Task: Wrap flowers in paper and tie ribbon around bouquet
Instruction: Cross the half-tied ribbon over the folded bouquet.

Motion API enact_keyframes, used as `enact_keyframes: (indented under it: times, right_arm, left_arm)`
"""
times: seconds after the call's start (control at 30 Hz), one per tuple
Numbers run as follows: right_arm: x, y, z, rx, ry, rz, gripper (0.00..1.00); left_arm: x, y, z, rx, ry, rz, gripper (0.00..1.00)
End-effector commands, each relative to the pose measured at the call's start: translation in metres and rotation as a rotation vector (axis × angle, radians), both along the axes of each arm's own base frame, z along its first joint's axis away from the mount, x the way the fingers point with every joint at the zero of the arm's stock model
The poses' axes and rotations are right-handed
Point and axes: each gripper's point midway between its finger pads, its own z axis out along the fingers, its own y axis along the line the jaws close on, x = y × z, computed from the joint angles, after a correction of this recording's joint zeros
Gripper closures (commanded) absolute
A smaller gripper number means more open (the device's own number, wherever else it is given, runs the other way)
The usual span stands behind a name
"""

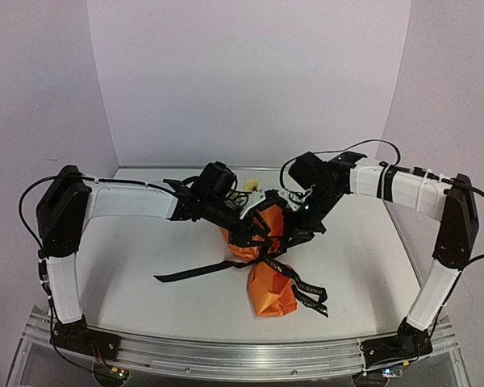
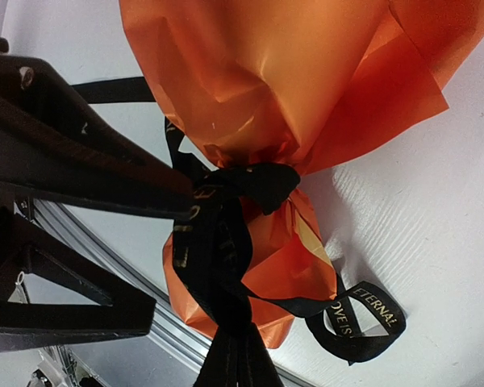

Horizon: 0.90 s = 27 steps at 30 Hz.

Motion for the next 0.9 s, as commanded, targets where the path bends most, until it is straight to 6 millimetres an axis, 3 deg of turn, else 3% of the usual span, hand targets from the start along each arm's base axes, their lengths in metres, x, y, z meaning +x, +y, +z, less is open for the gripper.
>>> enact_keyframes:
  times: [0.0,0.3,0.7,0.8,0.87]
  right_arm:
    - [0.000,0.000,0.020,0.021,-0.073,0.017,1.00]
    - [0.002,0.002,0.026,0.033,-0.087,0.021,1.00]
    - [0.000,0.011,0.023,0.033,-0.077,0.036,1.00]
    - [0.000,0.011,0.023,0.029,-0.085,0.038,1.00]
    - [0.001,0.012,0.024,0.030,-0.085,0.037,1.00]
  left_arm:
    - [0.003,-0.012,0.023,-0.058,-0.028,-0.044,0.54]
    - [-0.003,-0.019,0.014,-0.050,0.013,-0.077,0.57]
    - [-0.010,-0.027,0.019,-0.086,0.032,-0.091,0.62]
    - [-0.012,-0.027,0.019,-0.085,0.042,-0.094,0.69]
    - [-0.012,-0.027,0.021,-0.094,0.047,-0.092,0.80]
